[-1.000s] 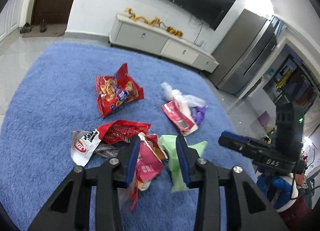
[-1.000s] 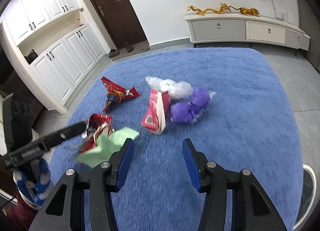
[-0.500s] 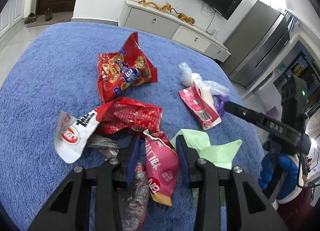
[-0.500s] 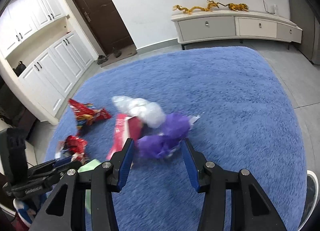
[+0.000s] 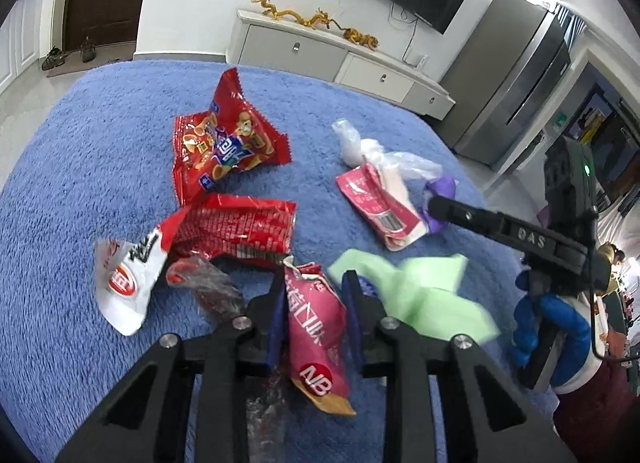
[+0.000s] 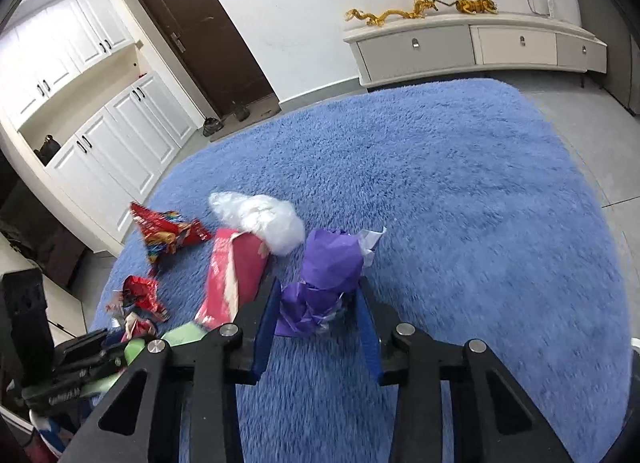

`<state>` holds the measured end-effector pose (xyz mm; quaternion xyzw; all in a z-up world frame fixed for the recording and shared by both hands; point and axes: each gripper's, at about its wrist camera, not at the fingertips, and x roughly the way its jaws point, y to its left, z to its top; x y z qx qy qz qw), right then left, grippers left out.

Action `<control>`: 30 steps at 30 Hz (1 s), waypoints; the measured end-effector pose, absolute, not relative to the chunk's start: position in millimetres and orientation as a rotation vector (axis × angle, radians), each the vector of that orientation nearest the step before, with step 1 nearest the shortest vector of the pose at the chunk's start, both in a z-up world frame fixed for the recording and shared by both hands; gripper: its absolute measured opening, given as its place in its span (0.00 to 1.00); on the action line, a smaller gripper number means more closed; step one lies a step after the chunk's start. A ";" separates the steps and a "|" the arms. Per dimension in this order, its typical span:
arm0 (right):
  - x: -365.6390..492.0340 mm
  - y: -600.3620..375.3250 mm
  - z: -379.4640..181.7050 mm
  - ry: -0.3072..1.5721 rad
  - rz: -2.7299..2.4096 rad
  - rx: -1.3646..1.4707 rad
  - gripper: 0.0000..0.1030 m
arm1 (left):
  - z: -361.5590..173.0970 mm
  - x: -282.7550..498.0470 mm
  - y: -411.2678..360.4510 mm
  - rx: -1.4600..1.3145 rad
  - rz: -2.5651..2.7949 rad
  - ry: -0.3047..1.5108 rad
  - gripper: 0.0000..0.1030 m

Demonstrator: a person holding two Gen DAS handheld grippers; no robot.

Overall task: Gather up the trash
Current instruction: 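Grasp the pink NB wrapper with the left tool while the right tool grasps a purple bag, then carry the pink wrapper and purple bag with both tools over the bin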

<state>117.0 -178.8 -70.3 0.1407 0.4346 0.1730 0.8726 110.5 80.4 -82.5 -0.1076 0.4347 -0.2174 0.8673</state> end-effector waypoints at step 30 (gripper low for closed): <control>-49.5 -331.7 -49.2 0.795 0.120 0.415 0.32 | -8.5 47.8 -19.6 -0.165 -0.679 0.806 0.24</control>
